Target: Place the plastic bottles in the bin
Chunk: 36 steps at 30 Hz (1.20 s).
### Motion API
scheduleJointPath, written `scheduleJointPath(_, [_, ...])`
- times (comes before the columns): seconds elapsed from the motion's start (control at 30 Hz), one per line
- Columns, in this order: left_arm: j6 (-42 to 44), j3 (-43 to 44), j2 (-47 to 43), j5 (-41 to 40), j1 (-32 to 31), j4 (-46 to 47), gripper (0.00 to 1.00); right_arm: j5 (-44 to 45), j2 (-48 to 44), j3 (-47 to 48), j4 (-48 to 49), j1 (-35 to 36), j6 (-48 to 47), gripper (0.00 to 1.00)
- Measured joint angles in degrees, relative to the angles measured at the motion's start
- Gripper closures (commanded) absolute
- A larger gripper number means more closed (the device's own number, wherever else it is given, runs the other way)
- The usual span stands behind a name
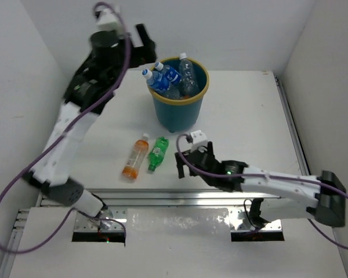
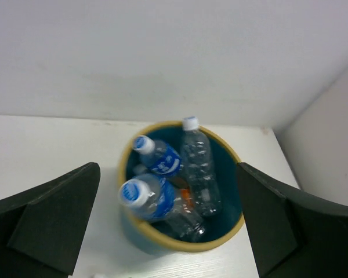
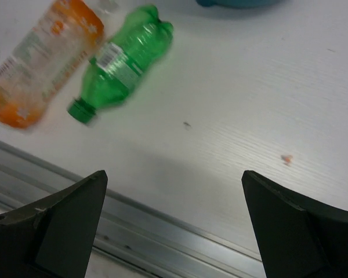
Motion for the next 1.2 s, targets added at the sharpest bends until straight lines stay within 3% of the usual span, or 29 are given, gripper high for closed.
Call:
scheduleJointPath(0.17, [-0.35,-14.03,-24.79,-10.88,0.7,-2.43,0.0,-0.59,22.45,17.94,2.69,-1.25,8.2,0.04])
scheduleJointPath(0.3, [-0.72,-22.6,-38.99,-14.32,1.03,-5.25,0.0,-0.79,36.22,27.23,2.71,-2.19,12.57,0.05])
scheduleJointPath(0.4, [-0.63,-25.57,-43.67,-14.51,1.03,-6.4,0.0,-0.48,45.22,33.77,1.25,-3.23,14.34,0.07])
scheduleJointPath(0.57, [-0.33,-31.34,-42.07,-11.63,1.03,-9.22,0.0,1.25,55.17,41.42,-3.13,-4.63,17.7,0.11])
scheduleJointPath(0.7, [-0.11,-37.83,-41.22,-7.91,1.01,-9.53,0.0,1.77,55.67,38.21,-4.81,-5.16,20.96,0.17])
scheduleJointPath(0.83, [-0.2,-42.29,-39.65,-4.42,1.03,-9.27,0.0,2.19,55.82,36.02,-6.38,-5.6,23.32,0.42])
scheduleJointPath(0.87, [-0.22,-43.19,-39.6,-3.34,1.03,-9.07,0.0,2.93,55.6,34.91,-5.31,-5.6,23.65,0.54])
scheduleJointPath(1.03, [-1.31,-47.74,-41.31,2.73,1.03,-5.62,0.0,3.32,48.43,22.4,5.11,-5.73,19.63,0.81])
scheduleJointPath(1.2, [-4.7,-57.61,-44.15,10.45,1.03,1.07,0.0,-1.46,32.54,1.01,19.21,-5.77,7.52,0.84])
